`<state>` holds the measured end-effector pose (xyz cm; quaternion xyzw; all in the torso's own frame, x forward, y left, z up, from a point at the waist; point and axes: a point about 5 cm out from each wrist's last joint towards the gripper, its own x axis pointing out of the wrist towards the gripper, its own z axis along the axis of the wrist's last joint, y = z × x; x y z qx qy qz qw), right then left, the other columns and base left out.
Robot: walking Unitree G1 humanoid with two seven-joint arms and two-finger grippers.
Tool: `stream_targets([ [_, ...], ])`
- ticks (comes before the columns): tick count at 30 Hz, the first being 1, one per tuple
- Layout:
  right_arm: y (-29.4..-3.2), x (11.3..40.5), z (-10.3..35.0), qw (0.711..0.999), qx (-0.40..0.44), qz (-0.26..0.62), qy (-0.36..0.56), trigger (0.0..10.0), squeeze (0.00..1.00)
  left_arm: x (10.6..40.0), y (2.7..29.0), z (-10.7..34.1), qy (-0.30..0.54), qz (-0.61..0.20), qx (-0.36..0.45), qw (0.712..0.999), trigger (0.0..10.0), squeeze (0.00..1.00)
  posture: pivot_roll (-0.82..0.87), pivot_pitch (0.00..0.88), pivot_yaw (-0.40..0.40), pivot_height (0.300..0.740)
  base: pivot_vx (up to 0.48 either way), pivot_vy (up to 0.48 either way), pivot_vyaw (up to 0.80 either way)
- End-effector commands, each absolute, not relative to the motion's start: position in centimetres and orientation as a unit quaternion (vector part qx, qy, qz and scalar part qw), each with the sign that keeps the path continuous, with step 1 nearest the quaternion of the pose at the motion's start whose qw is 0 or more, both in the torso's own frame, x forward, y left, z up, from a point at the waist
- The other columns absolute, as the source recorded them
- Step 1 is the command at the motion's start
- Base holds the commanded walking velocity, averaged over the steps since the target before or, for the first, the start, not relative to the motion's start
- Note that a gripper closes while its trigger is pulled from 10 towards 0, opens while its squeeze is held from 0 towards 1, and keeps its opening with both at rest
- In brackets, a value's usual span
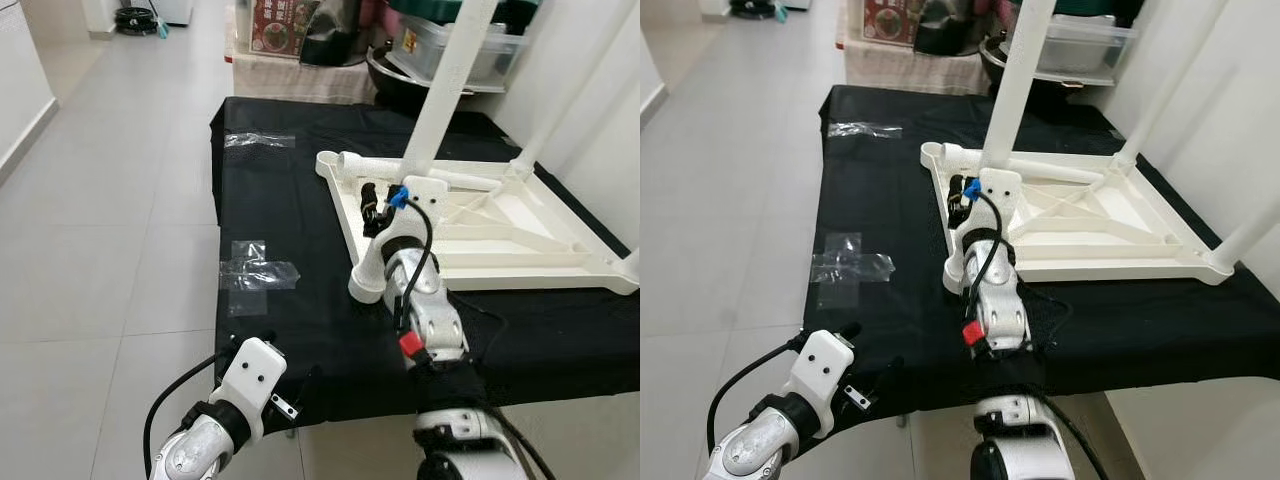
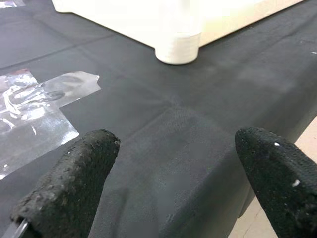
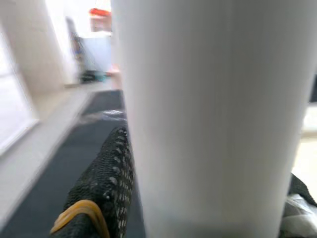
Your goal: Building children table
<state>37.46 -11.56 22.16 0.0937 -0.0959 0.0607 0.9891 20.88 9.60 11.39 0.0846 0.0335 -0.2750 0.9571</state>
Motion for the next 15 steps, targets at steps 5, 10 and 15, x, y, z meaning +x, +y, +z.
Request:
stream_targets([
  [5,-11.9,38.0,22.8,0.946,0.137,0.285,-0.075,10.0,0.00,20.7,9.5,11.1,0.041,-0.281,0.081,0.956,10.0,0.00,0.13,0.094,-0.147,0.740,0.000,0.000,0.00],
  [10,-11.1,35.6,22.3,0.823,0.133,0.552,-0.027,10.0,0.00,20.7,9.5,11.1,0.040,-0.280,0.082,0.956,10.0,0.00,0.13,0.094,-0.151,0.740,0.000,0.000,0.00],
  [15,-9.9,33.5,22.1,0.724,0.118,0.679,-0.003,10.0,0.00,20.7,9.5,11.2,0.039,-0.278,0.083,0.956,10.0,0.00,0.14,0.097,-0.150,0.740,0.000,0.000,0.00],
])
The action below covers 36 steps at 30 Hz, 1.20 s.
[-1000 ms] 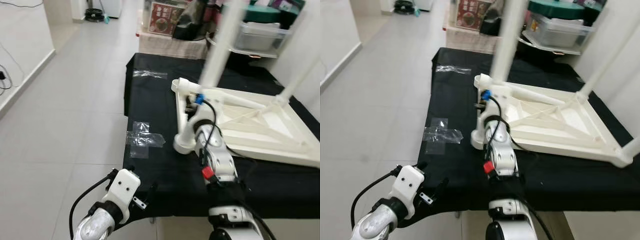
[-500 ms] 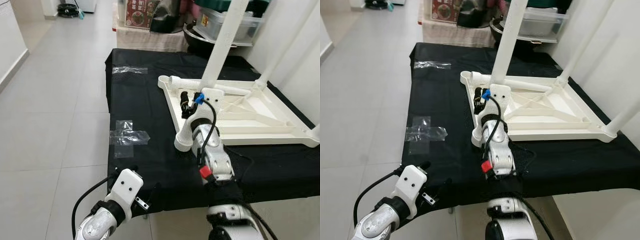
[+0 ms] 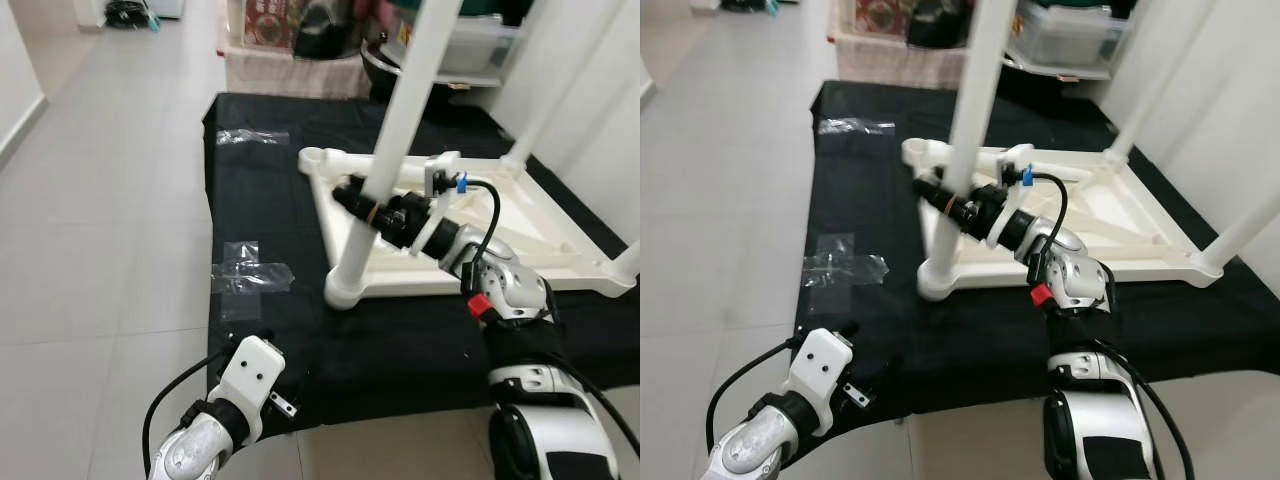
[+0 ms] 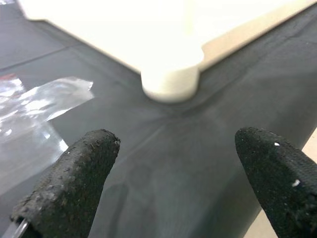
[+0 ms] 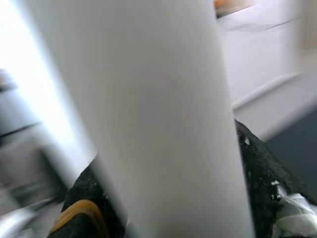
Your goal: Building children table
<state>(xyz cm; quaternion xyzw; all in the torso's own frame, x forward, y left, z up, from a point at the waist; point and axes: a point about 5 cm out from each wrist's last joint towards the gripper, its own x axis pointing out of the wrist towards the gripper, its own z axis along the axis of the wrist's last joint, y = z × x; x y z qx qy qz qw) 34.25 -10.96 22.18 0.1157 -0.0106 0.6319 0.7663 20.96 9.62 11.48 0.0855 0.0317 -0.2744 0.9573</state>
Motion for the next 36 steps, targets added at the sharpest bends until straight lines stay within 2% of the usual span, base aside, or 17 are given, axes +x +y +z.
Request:
stream_targets([
  [1,-9.9,33.5,22.1,0.724,0.118,0.679,-0.003,10.0,0.00,20.7,9.5,11.2,0.039,-0.278,0.083,0.956,10.0,0.00,0.14,0.097,-0.150,0.740,0.000,0.000,0.00],
  [3,-9.2,32.9,22.1,0.687,0.102,0.720,0.005,10.0,0.00,20.7,9.5,11.2,0.039,-0.278,0.083,0.956,10.0,0.00,0.14,0.098,-0.150,0.740,0.000,0.000,0.00],
  [7,-8.9,32.7,21.9,0.676,0.091,0.731,0.012,10.0,0.00,20.7,9.4,11.2,0.039,-0.278,0.082,0.956,10.0,0.00,0.14,0.099,-0.151,0.740,0.000,0.000,0.00],
  [8,-8.8,32.9,21.7,0.683,0.086,0.725,0.015,0.0,0.00,20.7,9.4,11.3,0.040,-0.278,0.082,0.956,10.0,0.00,0.14,0.100,-0.152,0.740,0.000,0.000,0.00],
  [14,-9.0,33.4,21.7,0.704,0.083,0.705,0.008,0.0,0.00,20.7,9.4,11.3,0.039,-0.277,0.081,0.957,10.0,0.00,0.14,0.097,-0.152,0.740,0.000,0.000,0.00],
  [16,-9.2,33.8,21.6,0.733,0.081,0.676,-0.005,0.0,0.00,20.6,9.4,11.3,0.039,-0.278,0.081,0.956,10.0,0.00,0.14,0.091,-0.156,0.740,0.000,0.000,0.00],
  [17,-9.3,34.2,21.5,0.762,0.082,0.642,-0.012,0.0,0.00,20.6,9.4,11.3,0.039,-0.278,0.081,0.956,10.0,0.00,0.14,0.086,-0.155,0.740,0.000,0.000,0.00],
  [18,-9.3,34.2,21.5,0.762,0.082,0.642,-0.012,0.0,0.00,20.6,9.4,11.3,0.039,-0.278,0.081,0.956,10.0,0.00,0.14,0.086,-0.155,0.740,0.000,0.000,0.00],
  [19,-9.4,34.5,21.5,0.781,0.082,0.619,-0.016,0.0,0.00,20.6,9.4,11.2,0.039,-0.278,0.081,0.956,10.0,0.00,0.14,0.086,-0.155,0.740,0.000,0.000,0.00],
  [20,-9.5,35.6,21.3,0.837,0.092,0.539,-0.012,0.0,0.00,20.6,9.4,11.2,0.039,-0.278,0.082,0.956,10.0,0.00,0.14,0.086,-0.154,0.740,0.000,0.000,0.00],
  [21,-9.5,35.6,21.3,0.837,0.092,0.539,-0.012,0.0,0.00,20.6,9.4,11.2,0.039,-0.278,0.082,0.956,10.0,0.00,0.14,0.086,-0.154,0.740,0.000,0.000,0.00],
  [23,-10.3,37.3,20.5,0.916,0.094,0.390,0.007,0.0,0.00,20.6,9.4,11.2,0.040,-0.279,0.082,0.956,10.0,0.00,0.13,0.080,-0.156,0.740,0.000,0.000,0.00],
  [24,-10.3,37.3,20.5,0.916,0.094,0.390,0.007,0.0,0.00,20.6,9.4,11.2,0.040,-0.279,0.082,0.956,10.0,0.00,0.13,0.080,-0.156,0.740,0.000,0.000,0.00],
  [27,-13.8,38.3,18.8,0.991,0.051,0.122,0.038,0.0,0.00,20.6,9.4,11.1,0.041,-0.281,0.081,0.955,10.0,0.00,0.12,0.073,-0.150,0.740,0.000,0.000,0.00],
  [29,-16.2,37.7,18.3,0.999,0.024,-0.016,0.044,0.0,0.00,20.6,9.4,11.0,0.042,-0.282,0.081,0.955,10.0,0.00,0.12,0.071,-0.149,0.740,0.000,0.000,0.00],
  [34,-17.8,35.9,18.1,0.985,0.034,-0.160,0.054,0.0,0.00,20.6,9.4,10.9,0.042,-0.284,0.083,0.954,10.0,0.00,0.13,0.066,-0.152,0.740,0.000,0.000,0.00],
  [36,-17.9,35.6,18.0,0.982,0.040,-0.176,0.055,0.0,0.00,20.6,9.4,10.9,0.042,-0.284,0.083,0.954,10.0,0.00,0.13,0.069,-0.152,0.740,0.000,0.000,0.00],
])
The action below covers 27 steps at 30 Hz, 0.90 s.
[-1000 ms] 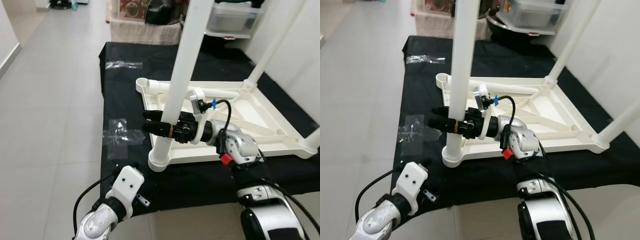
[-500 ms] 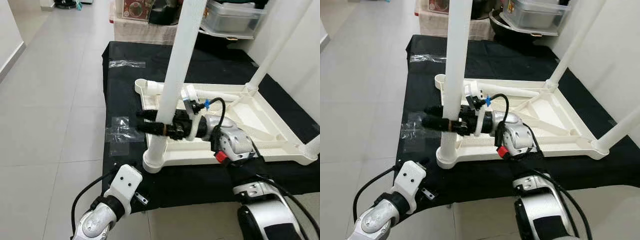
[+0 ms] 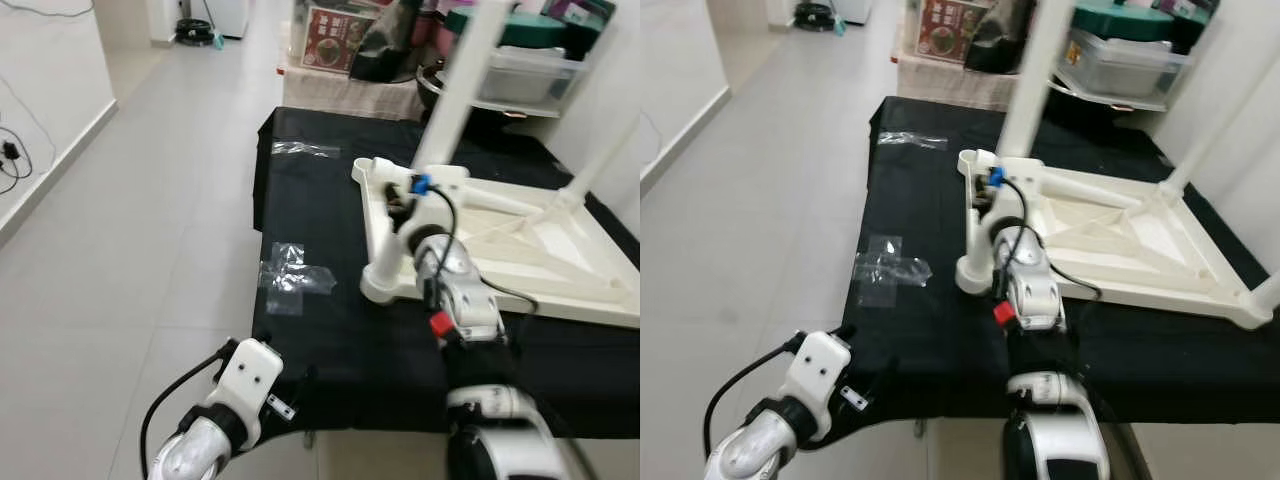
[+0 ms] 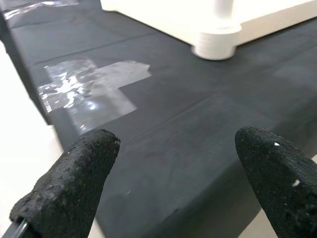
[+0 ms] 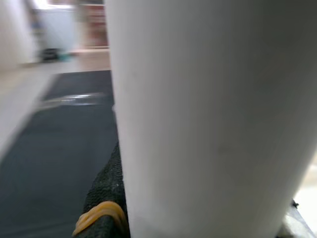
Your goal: Building children table
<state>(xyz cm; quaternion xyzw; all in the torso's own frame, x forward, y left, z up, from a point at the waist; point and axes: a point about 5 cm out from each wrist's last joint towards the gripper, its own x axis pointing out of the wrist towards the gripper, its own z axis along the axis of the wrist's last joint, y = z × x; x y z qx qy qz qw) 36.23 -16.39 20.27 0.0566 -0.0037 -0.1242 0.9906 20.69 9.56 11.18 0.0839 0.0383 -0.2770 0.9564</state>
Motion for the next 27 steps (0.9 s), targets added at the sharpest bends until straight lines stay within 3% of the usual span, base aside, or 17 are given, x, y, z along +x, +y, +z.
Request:
stream_targets([
  [1,-17.8,35.5,18.1,0.981,0.044,-0.181,0.053,0.0,0.00,20.6,9.4,10.9,0.042,-0.284,0.083,0.954,10.0,0.00,0.12,0.071,-0.151,0.740,0.000,0.000,0.00],
  [4,-17.0,35.7,18.0,0.982,0.049,-0.178,0.052,0.0,0.00,20.6,9.4,10.9,0.042,-0.283,0.083,0.955,10.0,0.00,0.12,0.071,-0.151,0.740,0.000,0.000,0.00],
  [5,-16.9,35.8,18.2,0.981,0.045,-0.181,0.044,6.5,0.00,20.6,9.4,10.9,0.042,-0.283,0.082,0.955,10.0,0.00,0.12,0.077,-0.148,0.740,0.000,0.000,0.00],
  [6,-16.9,35.8,18.2,0.981,0.045,-0.181,0.044,6.5,0.00,20.6,9.4,10.9,0.042,-0.283,0.082,0.955,10.0,0.00,0.12,0.077,-0.148,0.740,0.000,0.000,0.00],
  [7,-16.9,35.9,18.5,0.983,0.033,-0.180,0.027,10.0,0.00,20.7,9.4,10.9,0.043,-0.283,0.082,0.955,10.0,0.00,0.12,0.079,-0.150,0.740,0.000,0.000,0.00],
  [8,-16.8,36.1,18.9,0.982,0.032,-0.187,0.010,10.0,0.80,20.7,9.4,10.9,0.043,-0.283,0.082,0.955,10.0,0.00,0.12,0.079,-0.150,0.740,0.000,0.000,0.00],
  [9,-16.8,36.2,19.2,0.982,0.032,-0.184,-0.006,10.0,1.00,20.7,9.4,10.9,0.043,-0.282,0.082,0.955,10.0,0.00,0.12,0.079,-0.150,0.740,0.000,0.000,0.00],
  [17,-17.3,35.5,20.3,0.975,0.001,-0.220,-0.039,10.0,1.00,20.8,9.5,11.0,0.043,-0.281,0.081,0.955,10.0,0.00,0.12,0.084,-0.148,0.740,0.000,0.000,0.00],
  [18,-17.5,35.0,20.1,0.974,-0.005,-0.224,-0.038,10.0,0.00,20.8,9.5,11.0,0.043,-0.281,0.080,0.955,10.0,0.00,0.11,0.088,-0.146,0.740,0.000,0.000,0.00],
  [27,-18.7,30.8,16.9,0.970,-0.040,-0.239,-0.014,10.0,0.00,20.9,9.6,11.0,0.044,-0.281,0.080,0.955,10.0,0.00,0.10,0.091,-0.143,0.740,0.000,0.000,0.00],
])
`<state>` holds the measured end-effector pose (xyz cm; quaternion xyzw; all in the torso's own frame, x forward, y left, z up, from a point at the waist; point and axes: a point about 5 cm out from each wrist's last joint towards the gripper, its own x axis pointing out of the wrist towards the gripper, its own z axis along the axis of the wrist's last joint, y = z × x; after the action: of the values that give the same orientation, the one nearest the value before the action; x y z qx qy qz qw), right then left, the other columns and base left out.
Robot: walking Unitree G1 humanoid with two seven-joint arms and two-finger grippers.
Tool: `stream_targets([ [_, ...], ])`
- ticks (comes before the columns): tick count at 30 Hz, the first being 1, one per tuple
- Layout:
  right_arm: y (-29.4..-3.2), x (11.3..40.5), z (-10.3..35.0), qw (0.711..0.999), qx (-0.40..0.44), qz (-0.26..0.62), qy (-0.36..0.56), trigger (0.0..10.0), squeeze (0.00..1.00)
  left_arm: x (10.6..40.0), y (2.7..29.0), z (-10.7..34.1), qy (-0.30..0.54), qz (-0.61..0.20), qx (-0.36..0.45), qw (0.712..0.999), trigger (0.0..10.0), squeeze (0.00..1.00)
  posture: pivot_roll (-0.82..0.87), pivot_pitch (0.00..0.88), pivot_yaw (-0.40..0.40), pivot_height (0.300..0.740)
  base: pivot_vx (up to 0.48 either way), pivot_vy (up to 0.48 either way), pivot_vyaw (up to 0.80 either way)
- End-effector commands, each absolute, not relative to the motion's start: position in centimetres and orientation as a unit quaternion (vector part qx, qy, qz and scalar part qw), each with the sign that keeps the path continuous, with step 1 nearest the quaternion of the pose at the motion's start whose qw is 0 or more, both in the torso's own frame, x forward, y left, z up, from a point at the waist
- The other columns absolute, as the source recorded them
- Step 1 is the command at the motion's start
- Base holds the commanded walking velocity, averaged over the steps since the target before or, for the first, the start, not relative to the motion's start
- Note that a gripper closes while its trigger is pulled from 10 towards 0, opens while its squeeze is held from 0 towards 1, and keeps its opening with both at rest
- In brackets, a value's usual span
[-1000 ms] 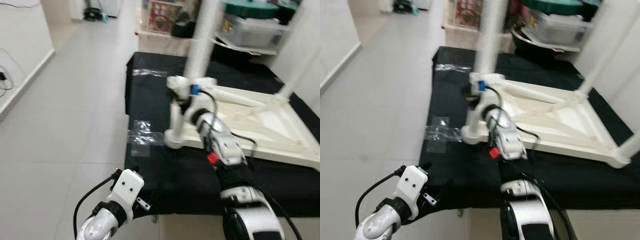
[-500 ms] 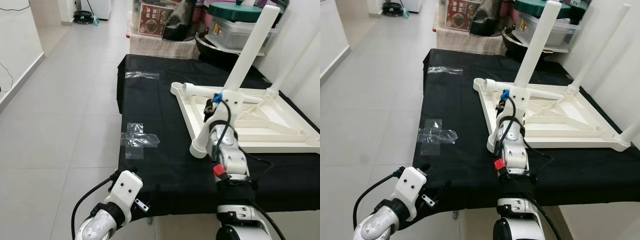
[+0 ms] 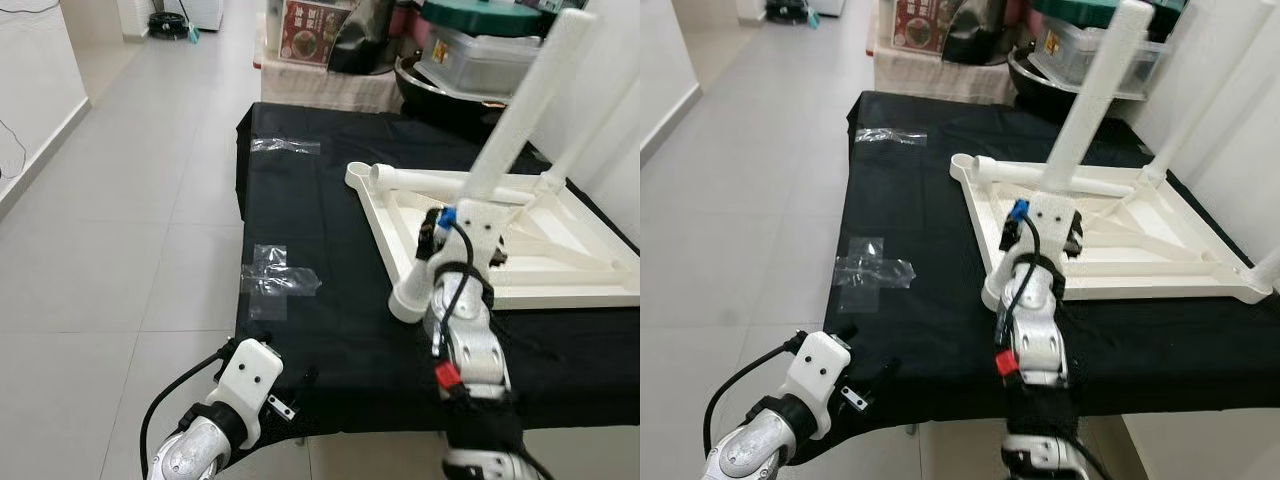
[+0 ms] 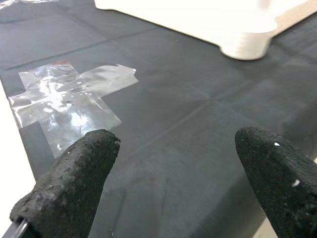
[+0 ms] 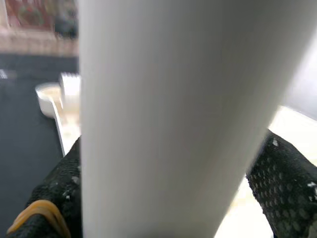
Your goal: Building children table
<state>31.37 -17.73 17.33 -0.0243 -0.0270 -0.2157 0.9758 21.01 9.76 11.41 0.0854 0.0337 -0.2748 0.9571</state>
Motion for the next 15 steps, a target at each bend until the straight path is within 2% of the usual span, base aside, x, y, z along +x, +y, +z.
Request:
stream_targets([
  [1,-18.8,30.1,16.3,0.970,-0.043,-0.238,-0.006,10.0,0.00,21.0,9.6,11.0,0.044,-0.281,0.080,0.955,10.0,0.00,0.10,0.091,-0.140,0.740,0.000,0.000,0.00],
  [9,-17.3,27.0,16.1,0.976,-0.086,-0.196,-0.024,10.0,0.00,21.2,9.7,10.8,0.047,-0.284,0.083,0.954,10.0,0.00,0.10,0.085,-0.128,0.740,0.000,0.000,0.00],
  [13,-17.1,26.8,17.2,0.975,-0.096,-0.191,-0.060,10.0,0.00,21.3,9.8,10.7,0.049,-0.284,0.082,0.954,10.0,0.00,0.09,0.083,-0.126,0.740,0.000,0.000,0.00],
  [15,-16.6,26.8,17.8,0.979,-0.069,-0.181,-0.069,10.0,0.00,21.3,9.8,10.7,0.049,-0.285,0.082,0.954,10.0,0.00,0.09,0.082,-0.122,0.740,0.000,0.000,0.00],
])
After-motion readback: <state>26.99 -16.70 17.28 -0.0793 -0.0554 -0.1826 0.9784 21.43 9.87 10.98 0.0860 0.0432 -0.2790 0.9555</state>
